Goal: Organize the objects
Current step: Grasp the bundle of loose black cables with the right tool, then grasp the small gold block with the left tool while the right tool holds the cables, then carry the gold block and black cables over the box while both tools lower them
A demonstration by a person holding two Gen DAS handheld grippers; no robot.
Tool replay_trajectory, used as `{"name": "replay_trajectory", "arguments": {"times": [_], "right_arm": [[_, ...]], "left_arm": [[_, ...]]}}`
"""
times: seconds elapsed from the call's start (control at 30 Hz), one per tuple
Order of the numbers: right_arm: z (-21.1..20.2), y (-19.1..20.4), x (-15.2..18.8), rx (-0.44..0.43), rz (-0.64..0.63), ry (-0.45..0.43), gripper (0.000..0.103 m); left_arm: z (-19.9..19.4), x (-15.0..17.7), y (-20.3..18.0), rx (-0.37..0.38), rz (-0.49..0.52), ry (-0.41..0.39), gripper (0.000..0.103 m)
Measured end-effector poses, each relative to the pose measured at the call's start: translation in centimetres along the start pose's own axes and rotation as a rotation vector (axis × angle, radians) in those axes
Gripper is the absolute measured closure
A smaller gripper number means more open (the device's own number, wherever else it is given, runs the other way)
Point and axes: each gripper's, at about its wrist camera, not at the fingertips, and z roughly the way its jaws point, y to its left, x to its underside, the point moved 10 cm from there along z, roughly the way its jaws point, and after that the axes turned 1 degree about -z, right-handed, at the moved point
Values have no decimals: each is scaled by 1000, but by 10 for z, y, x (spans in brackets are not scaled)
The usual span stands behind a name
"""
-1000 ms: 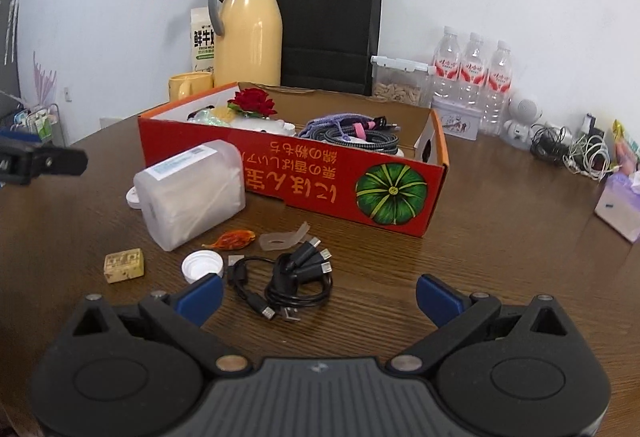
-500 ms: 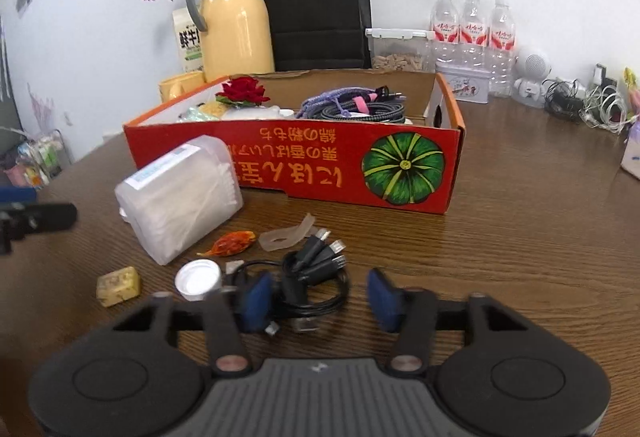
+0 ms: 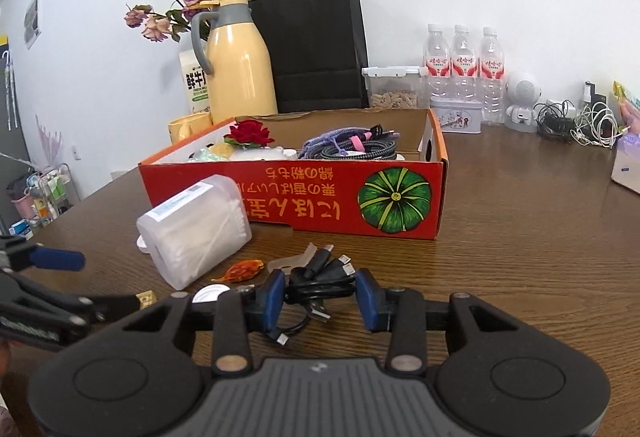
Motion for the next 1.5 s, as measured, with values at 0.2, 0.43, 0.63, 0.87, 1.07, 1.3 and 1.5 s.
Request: {"name": "replay_trajectory", "arguments": {"times": [0.2,0.43,0.63,0.87,1.07,1.3,1.5], "right_arm": [[-4,1,-1,10,-11,-21,66],[-6,2,-1,16,-23,-26,66],[-6,5,-2,19,-36,-33,66],[-10,7,-3,28,-59,-55,66],[-12,7,-4,34,-61,-64,66],[-14,9,-13,22,-56,-109,66],[-13,13,-46,18,-69,-171,66]], "left_arm": [[8,4,-10,20,16,11,5],[3,5,-19,94,6,-2,75],[0,5,-15,102,-28,-14,79],[-5,-4,-6,90,-54,-45,80],[-10,-12,-1,85,-61,-74,80],[-27,-57,13,65,-80,-185,80],[-27,-106,19,63,-95,-259,80]]}}
